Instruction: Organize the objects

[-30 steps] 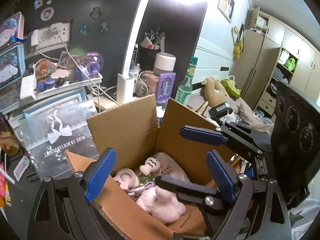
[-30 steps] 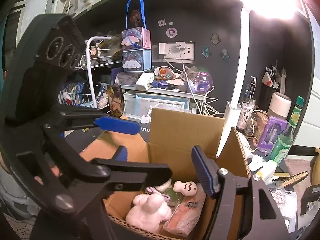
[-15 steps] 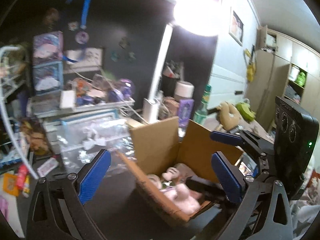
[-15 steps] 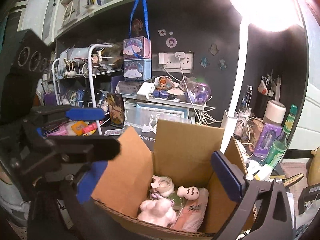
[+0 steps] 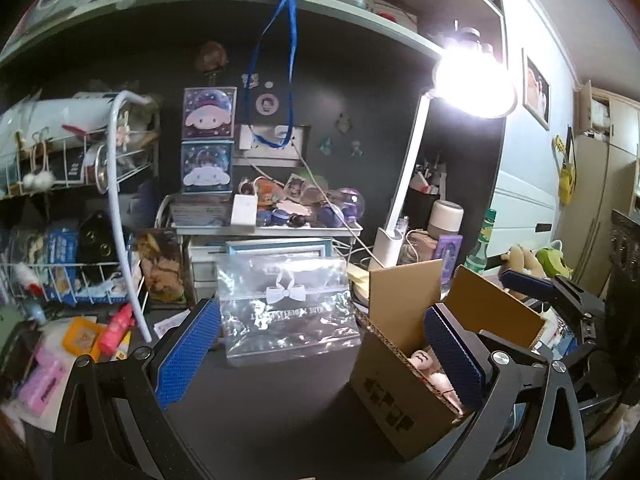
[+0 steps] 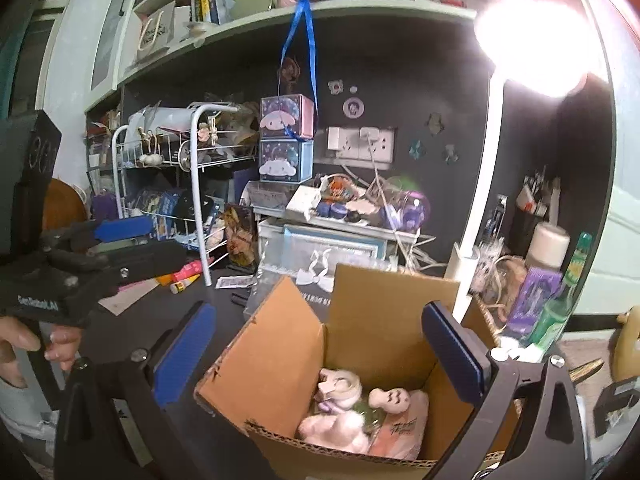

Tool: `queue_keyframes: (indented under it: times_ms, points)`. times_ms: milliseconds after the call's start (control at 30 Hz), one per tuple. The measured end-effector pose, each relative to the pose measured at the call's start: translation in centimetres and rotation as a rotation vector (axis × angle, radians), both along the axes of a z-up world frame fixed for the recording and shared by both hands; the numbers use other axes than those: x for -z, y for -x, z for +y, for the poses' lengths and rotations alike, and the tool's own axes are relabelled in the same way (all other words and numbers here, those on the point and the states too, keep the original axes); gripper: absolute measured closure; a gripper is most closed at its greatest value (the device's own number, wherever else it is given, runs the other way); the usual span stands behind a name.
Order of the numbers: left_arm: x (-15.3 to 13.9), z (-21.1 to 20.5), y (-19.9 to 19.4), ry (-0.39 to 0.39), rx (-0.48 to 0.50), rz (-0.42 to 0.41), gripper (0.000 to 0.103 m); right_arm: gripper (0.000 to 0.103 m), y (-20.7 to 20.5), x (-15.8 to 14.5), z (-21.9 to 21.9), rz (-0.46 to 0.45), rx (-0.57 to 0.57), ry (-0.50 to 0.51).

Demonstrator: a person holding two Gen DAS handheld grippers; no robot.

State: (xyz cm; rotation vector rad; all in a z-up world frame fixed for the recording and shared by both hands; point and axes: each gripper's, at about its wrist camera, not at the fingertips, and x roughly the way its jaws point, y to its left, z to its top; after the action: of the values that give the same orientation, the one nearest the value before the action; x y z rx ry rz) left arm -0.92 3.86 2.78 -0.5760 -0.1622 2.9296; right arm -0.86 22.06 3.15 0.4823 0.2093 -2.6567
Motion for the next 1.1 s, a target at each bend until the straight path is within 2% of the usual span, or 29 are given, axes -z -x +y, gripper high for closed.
queue_keyframes:
  times_ms: [367, 1100]
  points:
    - [0.5, 0.5, 0.5, 0.04, -0.029, -0.009, 0.001, 0.001, 0.6, 1.0, 0.1, -0.04, -0.02, 0.024]
    - [0.9, 0.3, 0.9, 0.053, -0.036, -0.023, 0.001, 0.001, 0.9, 1.5, 0.6, -0.058, -0.019, 0.049]
